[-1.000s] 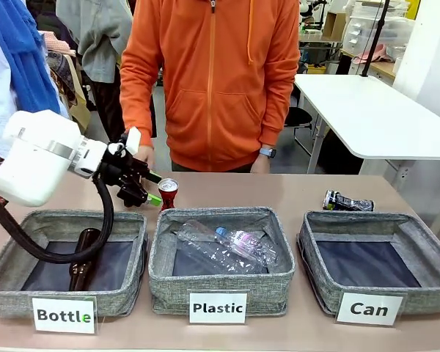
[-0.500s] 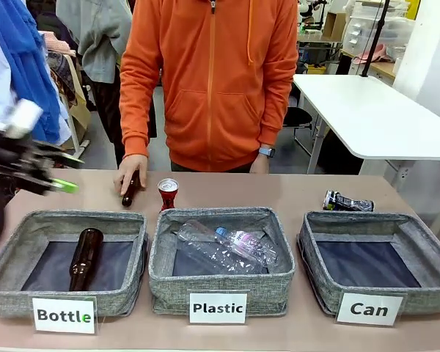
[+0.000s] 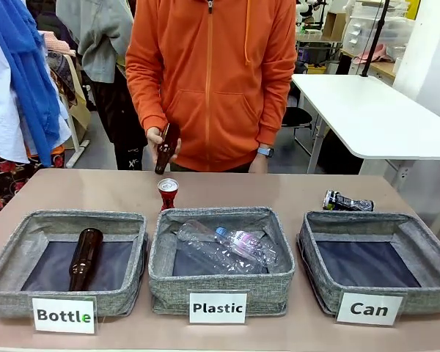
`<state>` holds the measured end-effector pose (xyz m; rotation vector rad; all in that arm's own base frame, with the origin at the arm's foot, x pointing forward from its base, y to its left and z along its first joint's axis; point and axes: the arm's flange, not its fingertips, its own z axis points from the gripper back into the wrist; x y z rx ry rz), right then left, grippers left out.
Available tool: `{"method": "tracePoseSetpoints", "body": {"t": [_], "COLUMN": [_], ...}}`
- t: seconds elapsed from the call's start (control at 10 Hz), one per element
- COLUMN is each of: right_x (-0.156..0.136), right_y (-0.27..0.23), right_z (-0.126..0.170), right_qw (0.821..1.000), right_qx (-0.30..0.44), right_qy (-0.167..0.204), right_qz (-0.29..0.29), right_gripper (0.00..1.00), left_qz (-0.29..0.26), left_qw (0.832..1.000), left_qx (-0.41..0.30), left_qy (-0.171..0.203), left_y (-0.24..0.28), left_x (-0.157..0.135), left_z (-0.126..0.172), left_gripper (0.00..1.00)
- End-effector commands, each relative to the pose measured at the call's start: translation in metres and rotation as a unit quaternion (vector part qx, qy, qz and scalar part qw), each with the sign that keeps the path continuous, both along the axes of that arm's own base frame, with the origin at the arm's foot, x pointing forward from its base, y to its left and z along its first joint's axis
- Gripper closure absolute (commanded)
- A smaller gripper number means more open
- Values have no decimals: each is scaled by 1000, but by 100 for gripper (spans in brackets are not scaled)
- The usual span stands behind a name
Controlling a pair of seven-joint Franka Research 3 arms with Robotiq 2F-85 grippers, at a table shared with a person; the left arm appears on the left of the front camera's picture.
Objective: Sort the can waste into the basket.
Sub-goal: Pick up the can waste from the table and place it in the right Fabric basket.
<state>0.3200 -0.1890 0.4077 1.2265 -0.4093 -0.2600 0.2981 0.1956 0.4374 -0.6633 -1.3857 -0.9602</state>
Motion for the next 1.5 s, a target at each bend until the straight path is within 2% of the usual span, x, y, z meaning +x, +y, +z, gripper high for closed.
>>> {"method": "tracePoseSetpoints", "body": {"t": [0.0, 0.1, 0.3, 0.5, 0.7, 0.8, 0.9, 1.1, 1.2, 1.3, 1.4], "right_x": [2, 2, 2, 2, 2, 2, 2, 2, 2, 2, 2], "right_y": [0, 0, 0, 0, 0, 0, 0, 0, 0, 0, 0], "right_z": [1, 1, 1, 1, 1, 1, 1, 1, 1, 1, 1], "right_qw": [1000, 1000, 1000, 1000, 1000, 1000, 1000, 1000, 1000, 1000, 1000], "right_qx": [6, 6, 6, 6, 6, 6, 6, 6, 6, 6, 6], "right_qy": [-16, -16, -16, -16, -16, -16, -16, -16, -16, -16, -16], "right_qz": [-3, -3, -3, -3, -3, -3, -3, -3, -3, -3, -3], "right_gripper": [0, 0, 0, 0, 0, 0, 0, 0, 0, 0, 0], "left_qz": [-13, -10, -41, -78, -123, -131, -120, -58, -32, 7, 48], "left_qw": [999, 999, 999, 996, 990, 988, 991, 998, 999, 1000, 998], "left_qx": [-34, -29, 2, 42, 55, 67, 45, 10, -7, -26, -43], "left_qy": [-26, -23, -19, 2, 33, 44, 31, 16, 2, 1, 11], "left_y": [13, 10, -7, -36, -66, -71, -46, 43, 67, 78, 87], "left_x": [-16, -16, 3, 37, 88, 99, 88, 32, -5, -30, -42], "left_z": [-26, -30, -21, -7, -3, -1, 8, 13, 10, 5, -3], "left_gripper": [0, 0, 0, 0, 0, 0, 0, 0, 0, 0, 0]}}
